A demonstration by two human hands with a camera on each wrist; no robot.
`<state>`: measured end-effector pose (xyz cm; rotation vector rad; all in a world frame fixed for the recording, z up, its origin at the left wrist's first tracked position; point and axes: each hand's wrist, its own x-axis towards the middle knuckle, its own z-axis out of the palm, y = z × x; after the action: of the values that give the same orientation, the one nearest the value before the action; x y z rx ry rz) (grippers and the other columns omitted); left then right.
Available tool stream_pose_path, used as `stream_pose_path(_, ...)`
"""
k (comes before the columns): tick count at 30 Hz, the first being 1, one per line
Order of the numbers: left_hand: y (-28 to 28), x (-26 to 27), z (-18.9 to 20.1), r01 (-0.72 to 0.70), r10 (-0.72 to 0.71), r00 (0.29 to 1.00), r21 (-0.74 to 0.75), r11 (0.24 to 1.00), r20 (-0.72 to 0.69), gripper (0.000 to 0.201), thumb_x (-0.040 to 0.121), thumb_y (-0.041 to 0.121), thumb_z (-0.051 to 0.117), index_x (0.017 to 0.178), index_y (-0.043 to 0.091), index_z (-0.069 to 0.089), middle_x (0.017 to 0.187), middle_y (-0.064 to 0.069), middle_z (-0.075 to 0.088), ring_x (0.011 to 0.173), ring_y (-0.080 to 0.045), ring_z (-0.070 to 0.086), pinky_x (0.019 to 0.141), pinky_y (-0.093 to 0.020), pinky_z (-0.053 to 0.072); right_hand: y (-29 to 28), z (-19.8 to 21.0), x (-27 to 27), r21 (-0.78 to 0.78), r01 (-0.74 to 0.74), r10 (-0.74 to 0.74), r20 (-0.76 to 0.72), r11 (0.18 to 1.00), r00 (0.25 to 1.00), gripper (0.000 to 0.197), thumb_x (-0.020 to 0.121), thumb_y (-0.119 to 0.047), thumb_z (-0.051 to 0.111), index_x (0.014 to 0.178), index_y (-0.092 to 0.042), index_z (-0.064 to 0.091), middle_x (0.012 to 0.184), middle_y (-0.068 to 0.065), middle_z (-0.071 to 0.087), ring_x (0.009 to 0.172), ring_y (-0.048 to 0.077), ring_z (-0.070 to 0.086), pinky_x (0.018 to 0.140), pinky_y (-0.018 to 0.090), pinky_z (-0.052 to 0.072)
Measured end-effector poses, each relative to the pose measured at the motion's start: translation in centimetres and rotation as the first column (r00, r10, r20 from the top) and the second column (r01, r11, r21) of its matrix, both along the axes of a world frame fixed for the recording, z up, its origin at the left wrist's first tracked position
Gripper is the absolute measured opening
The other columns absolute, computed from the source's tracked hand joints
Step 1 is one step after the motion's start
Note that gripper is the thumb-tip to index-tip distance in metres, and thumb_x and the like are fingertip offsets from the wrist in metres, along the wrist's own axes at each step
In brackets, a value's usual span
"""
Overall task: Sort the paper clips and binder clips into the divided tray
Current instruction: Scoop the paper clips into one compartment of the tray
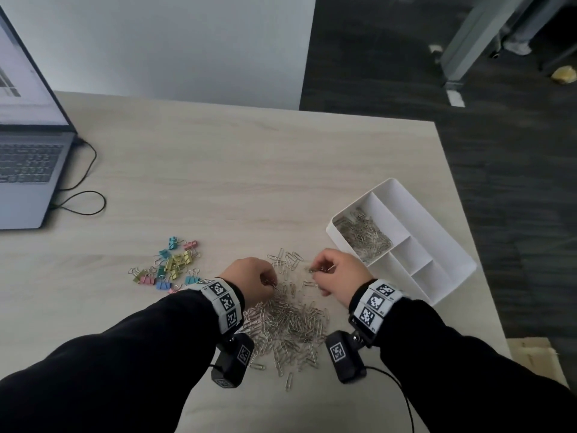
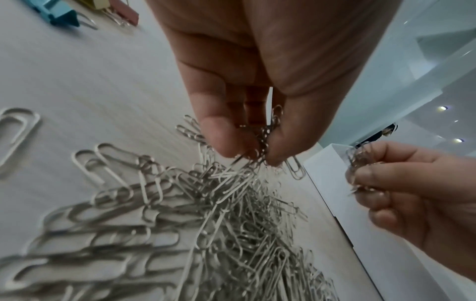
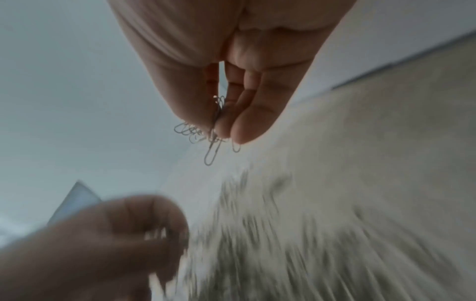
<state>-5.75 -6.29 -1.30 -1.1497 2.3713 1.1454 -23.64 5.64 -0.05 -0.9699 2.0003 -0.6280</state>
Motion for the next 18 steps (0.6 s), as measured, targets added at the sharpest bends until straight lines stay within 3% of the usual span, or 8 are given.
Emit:
stream_pose_path(5,-0.2,-1.0,0.6,-0.056,0.057,0.998,0.051,0.997,-0.030,0.010,0.080,0.015,0.066,0.082,0.022,0.072,0.086,0.006,0.070,0.064,-0.013,0.070,0.061,-0.032,0.062,-1.0,1.7,-4.9,-0.100,0.214,-0.217,-0.025,0.972,0.976,0.014,0.086,-0.011,0.067,0.082,-0.023,0.063,0.073,-0.001,0.069,0.057,0.016,0.066,0.061,0.034,0.060)
stream_pose_path(8,-0.1,-2.0,1.0,-0.066,0.069,0.996,0.054,0.996,-0.053,0.010,0.080,0.016,0.066,0.081,0.025,0.072,0.085,0.008,0.070,0.061,-0.010,0.067,0.061,-0.028,0.059,-1.2,1.4,-7.3,-0.126,0.288,-0.302,-0.105,0.949,0.948,0.016,0.083,-0.010,0.065,0.078,-0.025,0.061,0.068,-0.003,0.067,0.054,0.021,0.066,0.059,0.037,0.058)
stream_pose_path(10,-0.1,-2.8,1.5,-0.076,0.081,0.994,0.068,0.995,-0.075,0.010,0.080,0.016,0.066,0.080,0.026,0.071,0.083,0.009,0.069,0.058,-0.011,0.068,0.056,-0.025,0.057,-1.2,1.2,-8.4,-0.065,0.236,-0.245,-0.238,0.970,0.940,0.013,0.082,-0.014,0.064,0.079,-0.027,0.060,0.075,-0.003,0.068,0.063,0.022,0.067,0.067,0.034,0.057)
stream_pose_path(13,0.0,-4.1,2.3,-0.104,0.115,0.987,0.097,0.990,-0.111,0.012,0.081,0.016,0.066,0.079,0.026,0.070,0.080,0.007,0.069,0.057,-0.017,0.071,0.059,-0.033,0.061,-1.1,1.0,-9.4,0.034,0.091,-0.069,-0.403,0.995,0.913,0.013,0.083,-0.018,0.064,0.084,-0.031,0.061,0.093,-0.004,0.063,0.080,0.018,0.061,0.079,0.030,0.051)
stream_pose_path(16,0.1,-5.9,3.0,-0.116,0.131,0.981,0.109,0.987,-0.144,0.011,0.081,0.016,0.067,0.077,0.027,0.070,0.081,0.006,0.071,0.056,-0.017,0.071,0.063,-0.037,0.061,-1.0,0.9,-9.5,0.082,-0.026,0.060,-0.446,0.996,0.893,0.012,0.083,-0.020,0.061,0.088,-0.031,0.064,0.100,-0.004,0.060,0.085,0.017,0.058,0.084,0.033,0.051)
stream_pose_path(18,0.0,-7.5,3.5,-0.111,0.130,0.976,0.116,0.987,-0.173,0.012,0.081,0.017,0.068,0.076,0.028,0.069,0.080,0.006,0.071,0.053,-0.015,0.070,0.061,-0.035,0.061,-0.6,1.0,-9.6,0.086,-0.039,0.072,-0.431,0.996,0.899,0.012,0.084,-0.022,0.060,0.090,-0.030,0.065,0.101,-0.006,0.057,0.087,0.016,0.058,0.085,0.034,0.050)
